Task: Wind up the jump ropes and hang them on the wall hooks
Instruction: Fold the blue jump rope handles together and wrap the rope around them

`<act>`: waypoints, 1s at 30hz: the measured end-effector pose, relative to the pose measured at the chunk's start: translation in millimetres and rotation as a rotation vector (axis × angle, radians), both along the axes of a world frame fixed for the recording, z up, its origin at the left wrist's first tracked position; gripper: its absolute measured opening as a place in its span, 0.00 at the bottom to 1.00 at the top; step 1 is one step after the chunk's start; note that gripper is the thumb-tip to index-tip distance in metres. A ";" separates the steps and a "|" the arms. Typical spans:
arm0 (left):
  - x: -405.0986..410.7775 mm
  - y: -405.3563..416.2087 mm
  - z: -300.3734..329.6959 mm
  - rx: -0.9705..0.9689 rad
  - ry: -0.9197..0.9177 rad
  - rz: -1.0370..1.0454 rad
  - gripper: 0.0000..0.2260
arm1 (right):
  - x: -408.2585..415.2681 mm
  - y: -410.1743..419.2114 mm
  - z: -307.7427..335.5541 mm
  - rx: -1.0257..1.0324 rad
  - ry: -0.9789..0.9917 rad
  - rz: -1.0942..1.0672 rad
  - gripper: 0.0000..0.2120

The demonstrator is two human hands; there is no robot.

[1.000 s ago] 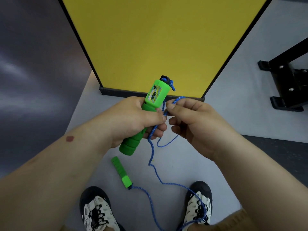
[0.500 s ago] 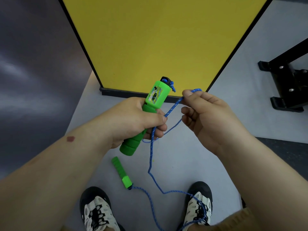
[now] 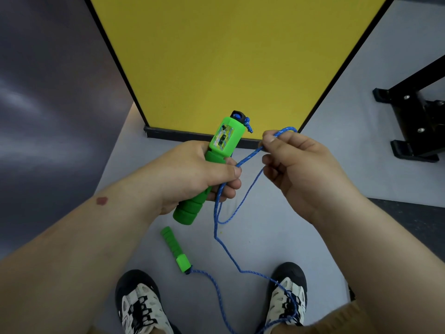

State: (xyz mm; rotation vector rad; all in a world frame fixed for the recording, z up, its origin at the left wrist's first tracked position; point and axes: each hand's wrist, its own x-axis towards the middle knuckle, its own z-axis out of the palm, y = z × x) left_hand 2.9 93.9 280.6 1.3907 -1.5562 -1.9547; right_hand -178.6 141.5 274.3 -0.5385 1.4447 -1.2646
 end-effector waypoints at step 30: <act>-0.3 0.1 -0.3 -0.015 -0.008 -0.008 0.05 | 0.5 0.4 -1.0 0.039 -0.078 -0.004 0.02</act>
